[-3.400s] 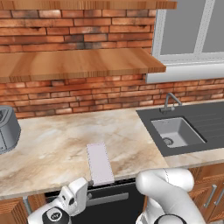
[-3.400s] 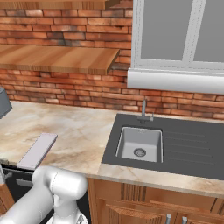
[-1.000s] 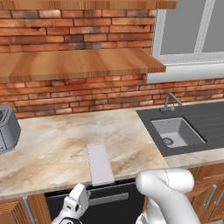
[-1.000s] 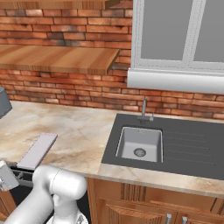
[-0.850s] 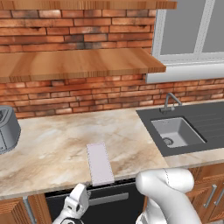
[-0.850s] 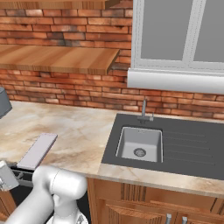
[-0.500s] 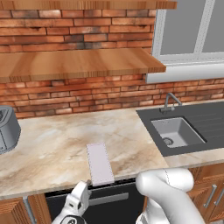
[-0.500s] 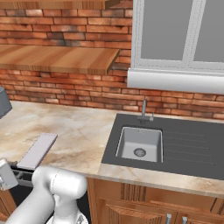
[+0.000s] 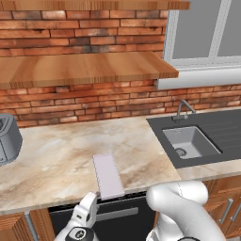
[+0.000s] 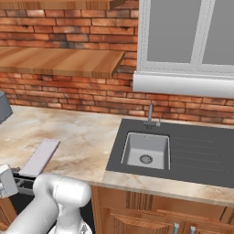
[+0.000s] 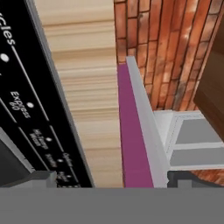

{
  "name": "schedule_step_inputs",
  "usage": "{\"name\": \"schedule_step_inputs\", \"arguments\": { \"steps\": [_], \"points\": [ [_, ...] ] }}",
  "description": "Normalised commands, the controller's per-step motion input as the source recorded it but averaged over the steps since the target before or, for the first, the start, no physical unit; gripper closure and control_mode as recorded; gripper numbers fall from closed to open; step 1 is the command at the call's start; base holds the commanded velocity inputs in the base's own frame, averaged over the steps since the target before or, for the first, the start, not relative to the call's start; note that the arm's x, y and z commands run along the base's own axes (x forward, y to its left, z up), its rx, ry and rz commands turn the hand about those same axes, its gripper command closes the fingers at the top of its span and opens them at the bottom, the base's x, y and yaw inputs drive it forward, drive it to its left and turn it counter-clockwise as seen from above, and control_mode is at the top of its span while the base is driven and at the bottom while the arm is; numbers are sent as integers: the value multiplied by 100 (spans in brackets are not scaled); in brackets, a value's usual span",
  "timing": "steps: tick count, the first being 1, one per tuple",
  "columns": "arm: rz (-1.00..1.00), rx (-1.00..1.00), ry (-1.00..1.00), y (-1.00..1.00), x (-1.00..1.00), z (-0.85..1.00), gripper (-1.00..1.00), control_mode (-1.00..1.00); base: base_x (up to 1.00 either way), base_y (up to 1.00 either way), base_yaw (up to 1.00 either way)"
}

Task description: The ice cube tray has been filled with water. Take the tray and place it in the freezer to make ice. Close the freezer door after placing the tray.

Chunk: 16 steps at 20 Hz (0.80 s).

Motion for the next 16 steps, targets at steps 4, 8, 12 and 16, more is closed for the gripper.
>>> {"name": "schedule_step_inputs", "arguments": {
  "steps": [4,8,12,16],
  "points": [
    [2,2,0,-9,0,0,-100,-100,0,0,0],
    [2,0,0,0,-3,0,-100,-100,0,0,0],
    [2,0,0,0,-4,14,-100,-100,0,0,0],
    [1,0,0,0,-12,27,-100,-100,0,0,0]
  ]
}}
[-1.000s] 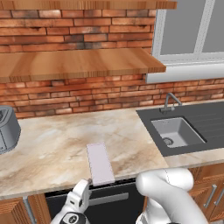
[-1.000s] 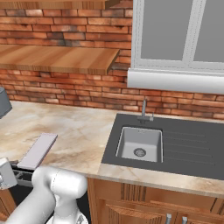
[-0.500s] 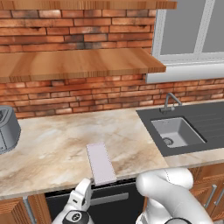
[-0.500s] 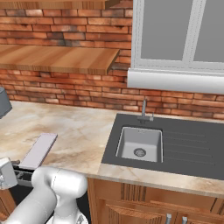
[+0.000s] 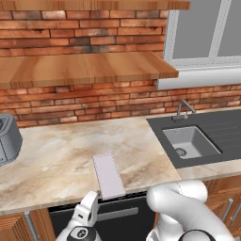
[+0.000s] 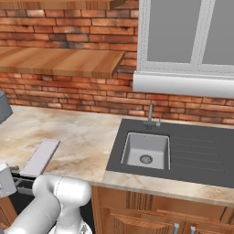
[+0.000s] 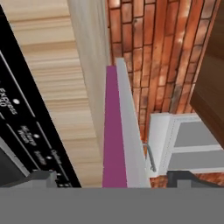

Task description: The ice cube tray has been filled with water. Take the tray and place it in the freezer to make ice. Close the freezer door after placing the tray.

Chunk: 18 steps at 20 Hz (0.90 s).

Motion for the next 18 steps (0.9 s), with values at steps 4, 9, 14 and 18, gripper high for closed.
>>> {"name": "schedule_step_inputs", "arguments": {
  "steps": [4,9,14,18],
  "points": [
    [0,0,0,0,-18,23,-100,-100,0,0,0],
    [1,2,8,-1,-13,1,-100,-100,0,0,0],
    [1,6,11,-13,-1,1,-100,-100,0,0,0],
    [2,7,7,-18,0,4,-100,-100,0,0,0]
  ]
}}
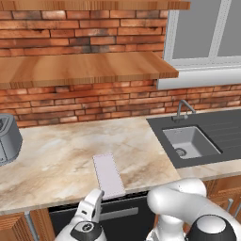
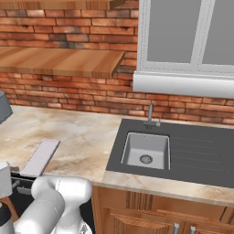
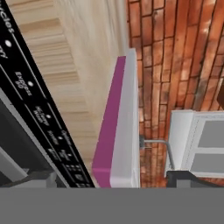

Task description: The ice cube tray has been filled with water. Take the tray and place it in the freezer to make ice. Close the freezer door after placing the tray.

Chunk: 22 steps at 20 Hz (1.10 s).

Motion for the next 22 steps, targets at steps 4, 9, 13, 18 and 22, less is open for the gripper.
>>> {"name": "schedule_step_inputs", "arguments": {
  "steps": [4,9,13,18,22],
  "points": [
    [2,6,1,-20,0,0,-100,-100,0,0,0],
    [4,4,0,-18,2,0,-100,-100,0,0,0],
    [5,2,0,-18,14,0,-100,-100,0,0,0],
    [6,0,1,-5,20,0,-100,-100,0,0,0],
    [6,0,4,0,21,0,-100,-100,0,0,0]
  ]
}}
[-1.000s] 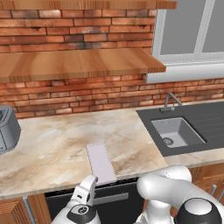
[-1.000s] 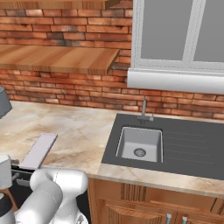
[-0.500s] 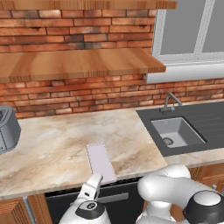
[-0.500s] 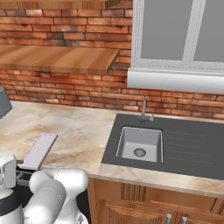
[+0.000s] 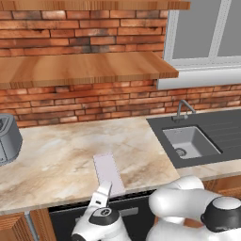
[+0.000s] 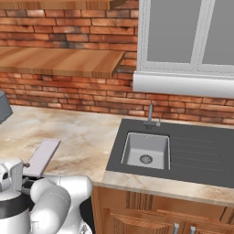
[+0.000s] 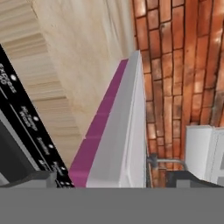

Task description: The ice cube tray has been filled with water. Take the tray and place it in the freezer to make ice. Close the freezer door after placing the tray.

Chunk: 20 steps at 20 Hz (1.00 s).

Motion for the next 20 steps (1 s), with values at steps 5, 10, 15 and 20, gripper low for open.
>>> {"name": "schedule_step_inputs", "arguments": {
  "steps": [5,10,15,20],
  "points": [
    [6,0,3,0,21,-9,-100,-100,0,0,0],
    [7,0,2,0,16,-9,-100,-100,0,0,0],
    [6,0,3,0,14,-15,100,-100,0,0,0],
    [5,0,4,0,11,-11,100,-100,0,0,0]
  ]
}}
